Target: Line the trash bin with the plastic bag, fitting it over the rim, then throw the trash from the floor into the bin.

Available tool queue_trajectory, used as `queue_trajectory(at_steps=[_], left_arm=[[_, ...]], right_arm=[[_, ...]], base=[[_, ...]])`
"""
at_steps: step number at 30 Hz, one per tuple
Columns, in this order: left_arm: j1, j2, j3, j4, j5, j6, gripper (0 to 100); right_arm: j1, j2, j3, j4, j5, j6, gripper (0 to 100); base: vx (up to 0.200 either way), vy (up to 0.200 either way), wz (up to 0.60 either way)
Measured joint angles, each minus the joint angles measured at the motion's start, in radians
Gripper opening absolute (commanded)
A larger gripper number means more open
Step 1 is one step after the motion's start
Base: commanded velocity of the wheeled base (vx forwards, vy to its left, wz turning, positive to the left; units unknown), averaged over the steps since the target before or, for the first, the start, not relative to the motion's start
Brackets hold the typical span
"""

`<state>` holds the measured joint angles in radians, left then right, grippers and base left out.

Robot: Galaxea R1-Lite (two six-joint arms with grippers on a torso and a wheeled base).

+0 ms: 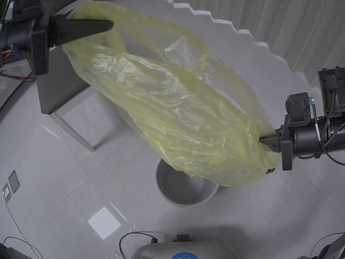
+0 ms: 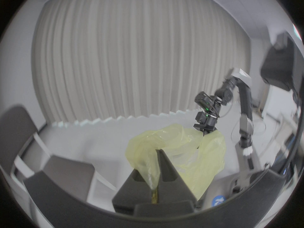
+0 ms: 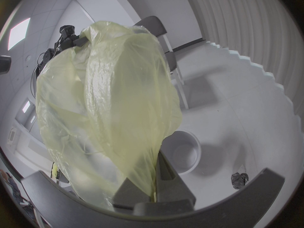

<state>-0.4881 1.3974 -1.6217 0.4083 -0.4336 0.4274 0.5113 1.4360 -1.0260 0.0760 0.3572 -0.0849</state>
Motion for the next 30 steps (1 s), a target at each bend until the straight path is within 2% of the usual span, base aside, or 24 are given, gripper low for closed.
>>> queue_trajectory(at_steps=[6,14,19,23,30], left_arm=[[-0.008,0.008,0.17,-0.129,0.086,-0.165,0],[-0.022,-0.046,0.521,-0.409,0.164,-0.374,0],[-0.024,-0.068,0.647,-0.464,0.182,-0.46,0],[-0.027,-0.056,0.729,-0.579,0.188,-0.541,0],[-0.027,0.023,0.834,-0.785,0.189,-0.586,0]], right_arm=[[-0.062,-0.01,0.032,-0.006,0.0,0.036,0],[-0.126,0.014,0.085,-0.068,-0.01,0.06,0],[-0.166,0.064,0.112,-0.105,-0.017,0.07,0],[-0.191,0.134,0.132,-0.17,-0.019,0.08,0],[-0.203,0.248,0.147,-0.284,-0.02,0.085,0]], base=[[0.0,0.0,0.0],[0.0,0.0,0.0],[0.0,0.0,0.0],[0.0,0.0,0.0],[0.0,0.0,0.0]])
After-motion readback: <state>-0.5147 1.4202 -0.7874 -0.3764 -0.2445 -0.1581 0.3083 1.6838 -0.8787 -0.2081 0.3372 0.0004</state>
